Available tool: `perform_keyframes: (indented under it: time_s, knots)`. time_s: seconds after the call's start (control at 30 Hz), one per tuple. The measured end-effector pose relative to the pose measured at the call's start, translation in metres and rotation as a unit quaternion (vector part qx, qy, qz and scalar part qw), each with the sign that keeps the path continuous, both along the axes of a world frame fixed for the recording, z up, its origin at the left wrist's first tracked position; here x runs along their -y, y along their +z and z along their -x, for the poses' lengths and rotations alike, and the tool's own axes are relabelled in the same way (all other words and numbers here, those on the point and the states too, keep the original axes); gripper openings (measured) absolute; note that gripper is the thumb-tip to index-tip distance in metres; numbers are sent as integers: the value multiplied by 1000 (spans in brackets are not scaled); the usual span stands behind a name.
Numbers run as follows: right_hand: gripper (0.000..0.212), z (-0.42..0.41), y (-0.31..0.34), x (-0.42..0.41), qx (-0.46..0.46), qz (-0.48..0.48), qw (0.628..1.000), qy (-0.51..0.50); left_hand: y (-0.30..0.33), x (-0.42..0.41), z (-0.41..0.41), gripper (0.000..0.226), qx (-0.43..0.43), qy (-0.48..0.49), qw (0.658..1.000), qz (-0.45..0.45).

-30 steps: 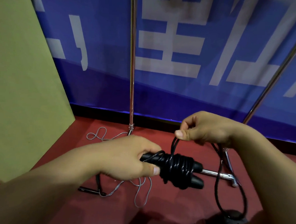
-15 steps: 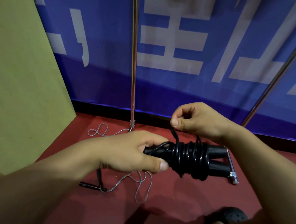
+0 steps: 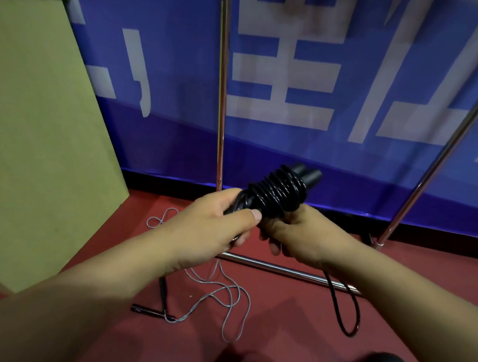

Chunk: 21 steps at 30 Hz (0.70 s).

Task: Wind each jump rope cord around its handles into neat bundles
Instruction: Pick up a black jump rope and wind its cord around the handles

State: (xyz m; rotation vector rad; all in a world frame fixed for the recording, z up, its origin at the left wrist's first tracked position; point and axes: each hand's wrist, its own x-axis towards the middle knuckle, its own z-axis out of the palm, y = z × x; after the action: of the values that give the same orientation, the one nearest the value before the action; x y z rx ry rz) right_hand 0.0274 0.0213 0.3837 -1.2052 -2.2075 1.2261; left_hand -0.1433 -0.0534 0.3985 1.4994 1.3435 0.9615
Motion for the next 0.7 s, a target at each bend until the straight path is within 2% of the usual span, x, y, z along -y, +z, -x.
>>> perform_keyframes:
  time_s: [0.07, 0.17, 0.3, 0.5, 0.6, 0.7]
  knots:
    - [41, 1, -2, 4, 4, -4, 1000, 4, -2, -2, 3, 22, -69, 50, 996, -20]
    - [41, 5, -5, 6, 28, -40, 999, -10, -5, -4, 6, 21, -220, 117, 966, -63]
    - [34, 9, -6, 14, 78, -81, 993, 19, -9, -7, 6, 25, -290, 158, 942, -60]
    - [27, 15, -6, 29, 120, -134, 982, 64, -24, -16, 18, 24, -306, 163, 937, -42]
    - [12, 14, -7, 28, 124, -158, 978, 64, -28, -20, 20, 18, -300, 161, 940, -38]
    - [9, 12, -9, 27, 149, -174, 972, 56, -34, -25, 26, 19, -311, 167, 935, -26]
